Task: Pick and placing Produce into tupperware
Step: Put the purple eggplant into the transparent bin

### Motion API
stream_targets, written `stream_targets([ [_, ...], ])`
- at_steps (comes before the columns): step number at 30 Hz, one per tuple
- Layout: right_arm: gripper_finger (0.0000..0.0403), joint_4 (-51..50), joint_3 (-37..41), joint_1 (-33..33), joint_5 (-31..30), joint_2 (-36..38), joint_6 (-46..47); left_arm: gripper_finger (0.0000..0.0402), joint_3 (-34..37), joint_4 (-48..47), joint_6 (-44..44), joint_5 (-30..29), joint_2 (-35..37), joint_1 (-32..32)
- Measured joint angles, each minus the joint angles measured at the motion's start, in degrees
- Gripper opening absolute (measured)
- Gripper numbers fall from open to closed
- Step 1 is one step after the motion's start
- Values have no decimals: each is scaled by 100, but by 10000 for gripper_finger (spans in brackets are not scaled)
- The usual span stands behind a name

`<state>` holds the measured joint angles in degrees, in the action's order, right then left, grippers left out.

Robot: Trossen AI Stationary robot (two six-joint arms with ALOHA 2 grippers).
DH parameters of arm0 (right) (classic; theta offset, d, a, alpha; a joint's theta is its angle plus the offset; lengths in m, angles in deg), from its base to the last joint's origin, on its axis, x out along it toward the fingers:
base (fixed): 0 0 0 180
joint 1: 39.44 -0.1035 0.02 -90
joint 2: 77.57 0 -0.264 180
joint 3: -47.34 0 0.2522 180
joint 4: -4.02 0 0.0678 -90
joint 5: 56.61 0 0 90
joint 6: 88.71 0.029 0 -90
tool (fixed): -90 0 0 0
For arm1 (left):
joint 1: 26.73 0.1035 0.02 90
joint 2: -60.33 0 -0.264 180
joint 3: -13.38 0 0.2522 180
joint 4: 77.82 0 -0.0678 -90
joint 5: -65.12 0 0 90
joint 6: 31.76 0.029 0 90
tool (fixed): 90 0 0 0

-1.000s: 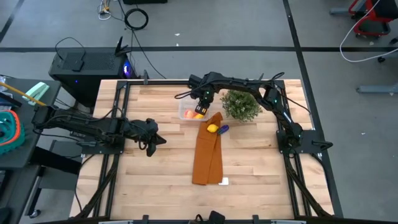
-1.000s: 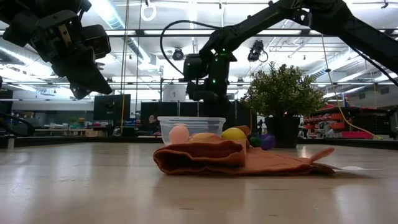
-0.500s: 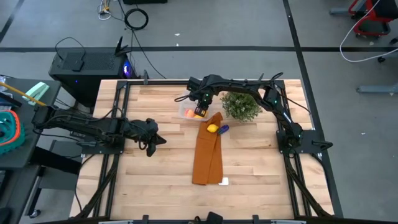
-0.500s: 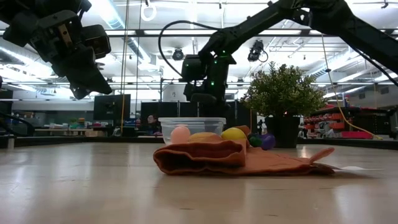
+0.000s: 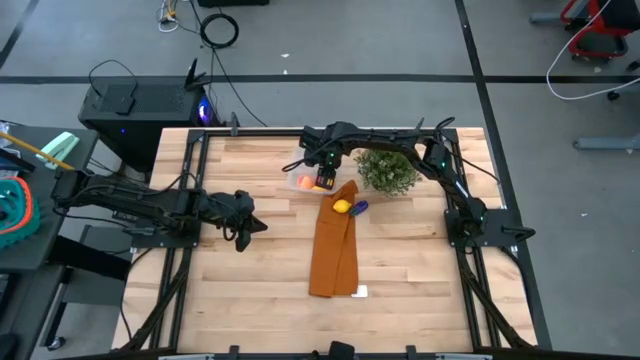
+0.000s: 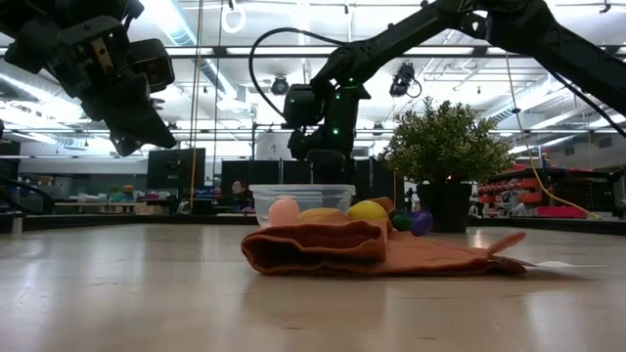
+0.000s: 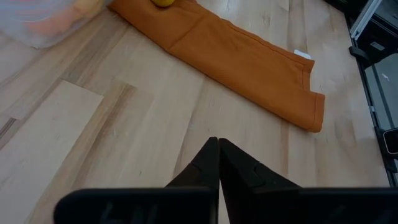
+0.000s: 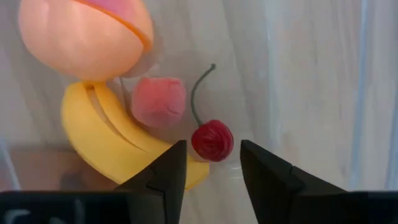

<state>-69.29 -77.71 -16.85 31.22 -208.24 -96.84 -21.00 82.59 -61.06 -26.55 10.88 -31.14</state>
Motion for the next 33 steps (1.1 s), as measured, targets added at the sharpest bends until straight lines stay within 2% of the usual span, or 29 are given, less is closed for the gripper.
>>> stream_targets([
  [7, 168, -93, -183, -65, -122, 43, -3, 16, 0, -4, 0, -1, 1, 0],
  [12, 165, -460, -718, -159, -109, 114, 17, 24, 0, -11, 1, 0, -1, 0],
  [19, 165, -1730, -1863, -485, 54, 114, -218, 9, 0, -19, 4, 1, 1, -2],
  [23, 165, -2637, -2242, -706, 135, 127, -109, 12, 0, -22, 2, 1, 1, -1],
  [26, 165, -3083, -2282, -938, 161, 162, 86, 21, 0, -24, 4, 1, -1, -1],
  [33, 165, -2903, -2138, -1444, 261, 446, 779, 21, 0, -39, 5, 0, -1, -2],
])
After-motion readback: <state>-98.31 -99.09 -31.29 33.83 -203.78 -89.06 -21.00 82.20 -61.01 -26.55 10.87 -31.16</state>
